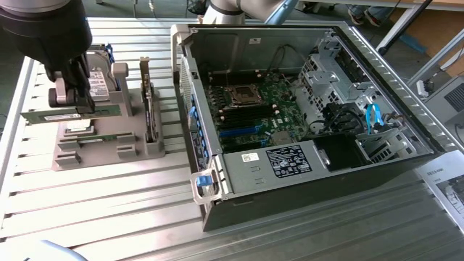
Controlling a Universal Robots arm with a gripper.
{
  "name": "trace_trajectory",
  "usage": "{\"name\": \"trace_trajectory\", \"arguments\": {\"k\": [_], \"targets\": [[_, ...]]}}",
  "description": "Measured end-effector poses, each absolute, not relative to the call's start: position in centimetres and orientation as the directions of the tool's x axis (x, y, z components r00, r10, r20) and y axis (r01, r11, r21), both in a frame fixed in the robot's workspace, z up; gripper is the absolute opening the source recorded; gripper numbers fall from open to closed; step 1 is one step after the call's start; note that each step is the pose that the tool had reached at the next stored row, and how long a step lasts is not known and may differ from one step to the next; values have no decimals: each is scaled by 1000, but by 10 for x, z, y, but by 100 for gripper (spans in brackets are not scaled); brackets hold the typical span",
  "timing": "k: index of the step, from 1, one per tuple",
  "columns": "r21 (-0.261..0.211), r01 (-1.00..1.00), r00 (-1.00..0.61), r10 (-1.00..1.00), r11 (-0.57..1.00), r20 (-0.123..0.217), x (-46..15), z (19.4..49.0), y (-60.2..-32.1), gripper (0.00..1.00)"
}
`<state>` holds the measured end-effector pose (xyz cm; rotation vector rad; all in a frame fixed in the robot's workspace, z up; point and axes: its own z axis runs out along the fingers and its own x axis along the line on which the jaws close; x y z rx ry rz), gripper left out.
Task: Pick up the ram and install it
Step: 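Pick up the ram and move it above insertion slot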
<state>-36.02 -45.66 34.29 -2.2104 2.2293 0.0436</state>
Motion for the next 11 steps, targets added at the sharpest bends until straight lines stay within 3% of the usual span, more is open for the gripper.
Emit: {"name": "trace_trajectory", "arguments": {"k": [11], "targets": [[18, -1000, -9, -1000, 8, -21, -360, 359, -457, 12]]}}
